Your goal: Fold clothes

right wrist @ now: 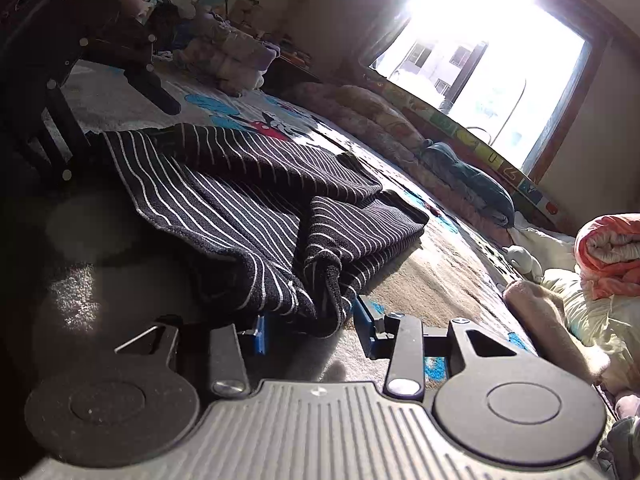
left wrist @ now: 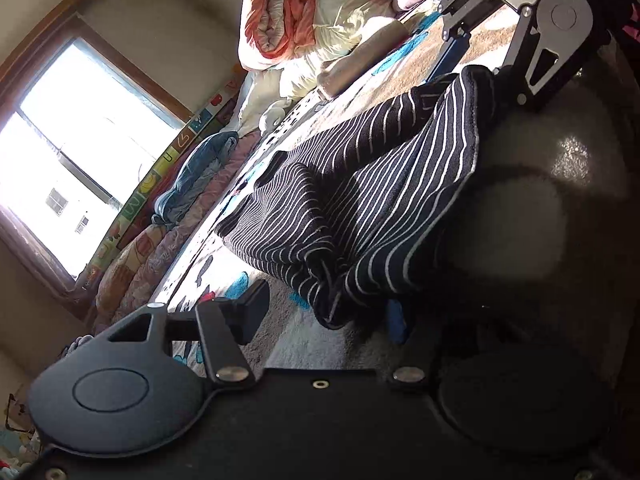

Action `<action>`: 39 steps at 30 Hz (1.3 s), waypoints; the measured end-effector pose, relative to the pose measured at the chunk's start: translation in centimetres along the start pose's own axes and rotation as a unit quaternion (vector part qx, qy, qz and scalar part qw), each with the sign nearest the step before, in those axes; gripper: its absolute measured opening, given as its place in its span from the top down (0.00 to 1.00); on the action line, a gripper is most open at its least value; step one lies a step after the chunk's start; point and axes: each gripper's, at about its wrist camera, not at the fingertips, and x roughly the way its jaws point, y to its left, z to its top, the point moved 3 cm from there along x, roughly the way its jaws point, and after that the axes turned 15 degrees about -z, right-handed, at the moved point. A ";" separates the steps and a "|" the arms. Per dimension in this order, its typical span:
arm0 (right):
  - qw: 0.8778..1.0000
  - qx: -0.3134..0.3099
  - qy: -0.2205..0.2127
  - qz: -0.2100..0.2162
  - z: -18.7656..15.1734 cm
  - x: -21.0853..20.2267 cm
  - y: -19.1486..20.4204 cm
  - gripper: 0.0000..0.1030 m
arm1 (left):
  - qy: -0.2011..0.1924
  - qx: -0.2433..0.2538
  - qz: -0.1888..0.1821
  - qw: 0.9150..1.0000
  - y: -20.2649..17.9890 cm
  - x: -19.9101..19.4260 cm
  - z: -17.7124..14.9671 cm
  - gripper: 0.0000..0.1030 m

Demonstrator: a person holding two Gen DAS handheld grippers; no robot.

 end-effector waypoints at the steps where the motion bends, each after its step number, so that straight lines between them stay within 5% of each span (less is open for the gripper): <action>1: 1.000 -0.002 -0.002 0.002 -0.1 -0.1 0.0 0.60 | -0.001 0.004 0.001 1.000 -0.1 0.0 0.0 0.50; 5: 1.000 0.015 -0.001 0.018 -0.2 0.0 0.0 0.69 | -0.011 0.009 0.014 1.000 0.0 0.9 0.3 0.50; 8: 0.999 0.037 0.005 0.034 -0.1 0.1 -0.2 0.77 | -0.005 -0.002 0.008 1.000 -0.2 1.4 0.8 0.65; 17: 0.997 0.058 0.008 0.050 0.5 -2.2 -0.8 0.81 | 0.009 -0.018 -0.005 1.000 -1.2 -0.9 1.8 0.80; 20: 0.997 0.049 -0.007 0.065 0.9 -4.9 -1.6 0.99 | 0.001 -0.028 -0.022 0.999 -1.4 -3.3 2.1 0.86; 25: 0.998 0.032 0.001 0.055 0.5 -6.7 -1.8 0.98 | 0.011 -0.028 -0.020 0.999 -1.7 -4.1 1.8 0.89; 26: 0.998 0.021 0.008 0.052 0.3 -6.4 -1.6 0.91 | 0.021 -0.024 -0.024 0.999 -1.7 -3.8 1.6 0.87; 29: 0.999 -0.015 0.018 0.041 -0.4 -5.8 -0.6 0.47 | 0.043 0.004 -0.004 0.999 -2.3 -3.1 0.5 0.40; 30: 0.999 -0.020 0.014 0.037 -0.5 -5.5 -0.5 0.45 | 0.048 0.011 0.001 0.999 -2.4 -2.9 0.2 0.38; 37: 1.000 -0.024 -0.008 0.018 -0.4 -1.8 -0.1 0.47 | 0.026 0.024 0.010 0.999 -1.7 -0.5 0.1 0.45; 39: 0.999 -0.021 -0.013 0.025 -0.1 -1.0 0.0 0.67 | 0.017 0.013 0.016 1.000 -1.4 0.3 0.3 0.59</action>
